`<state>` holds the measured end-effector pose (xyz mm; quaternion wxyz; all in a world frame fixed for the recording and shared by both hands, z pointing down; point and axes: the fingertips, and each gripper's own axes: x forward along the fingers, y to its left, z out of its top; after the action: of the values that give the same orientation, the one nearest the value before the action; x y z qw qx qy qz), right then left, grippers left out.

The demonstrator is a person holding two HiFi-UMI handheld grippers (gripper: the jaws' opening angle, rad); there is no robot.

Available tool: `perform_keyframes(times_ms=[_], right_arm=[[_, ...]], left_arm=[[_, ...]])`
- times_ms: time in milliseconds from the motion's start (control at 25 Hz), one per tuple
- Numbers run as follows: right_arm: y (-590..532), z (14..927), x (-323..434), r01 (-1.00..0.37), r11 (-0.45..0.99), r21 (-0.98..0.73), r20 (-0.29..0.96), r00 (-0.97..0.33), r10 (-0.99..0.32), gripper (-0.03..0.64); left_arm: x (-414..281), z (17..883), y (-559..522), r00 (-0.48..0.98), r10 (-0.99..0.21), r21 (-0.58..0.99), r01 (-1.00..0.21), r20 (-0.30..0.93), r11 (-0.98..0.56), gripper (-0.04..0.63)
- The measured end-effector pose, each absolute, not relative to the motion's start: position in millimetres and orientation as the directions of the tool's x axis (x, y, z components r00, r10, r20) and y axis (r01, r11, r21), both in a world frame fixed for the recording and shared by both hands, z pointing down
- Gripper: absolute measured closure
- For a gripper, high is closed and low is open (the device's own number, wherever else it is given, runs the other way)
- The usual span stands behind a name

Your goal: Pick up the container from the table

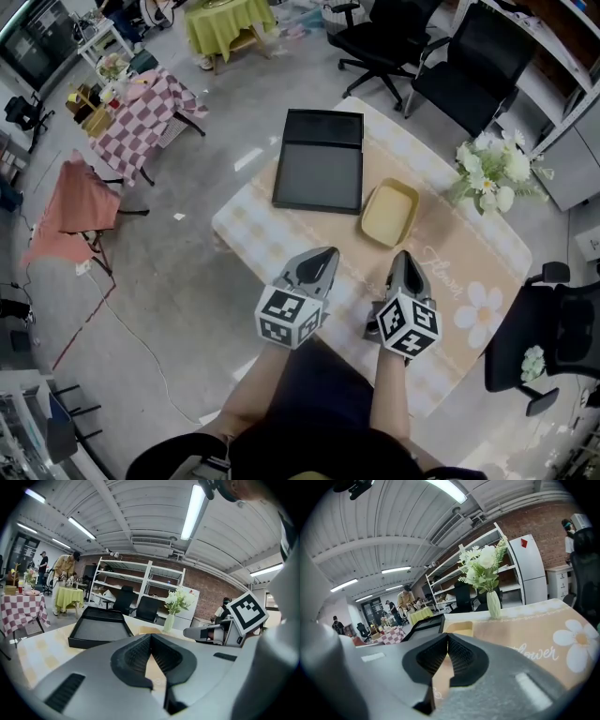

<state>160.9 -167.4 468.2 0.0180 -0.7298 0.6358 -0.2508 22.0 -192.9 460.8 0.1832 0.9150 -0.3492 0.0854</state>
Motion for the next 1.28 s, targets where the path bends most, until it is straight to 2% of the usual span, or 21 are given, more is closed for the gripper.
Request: perform_keyframes(times_ms=[320,760,1280], right_arm=[[-171,478,177,-0.897,-0.27,-0.351,0.368,0.133,-0.92,0.611],[-193,490,194,-0.857,-0.381,-0.346,0.414,0.225,-0.882,0.604],[-221,525,206,-0.838,-0.446,-0.316,0.514,0.244,-0.823,0.515]], left_arm=[[35,466,-204,0.761,-0.568,0.279,-0.646,0.314,-0.711,0.584],[63,477,-245,0.818,-0.455,0.299,-0.559,0.352,-0.773,0.584],[78,504,-289,0.835,-0.398,0.37,-0.531,0.38,-0.763,0.584]])
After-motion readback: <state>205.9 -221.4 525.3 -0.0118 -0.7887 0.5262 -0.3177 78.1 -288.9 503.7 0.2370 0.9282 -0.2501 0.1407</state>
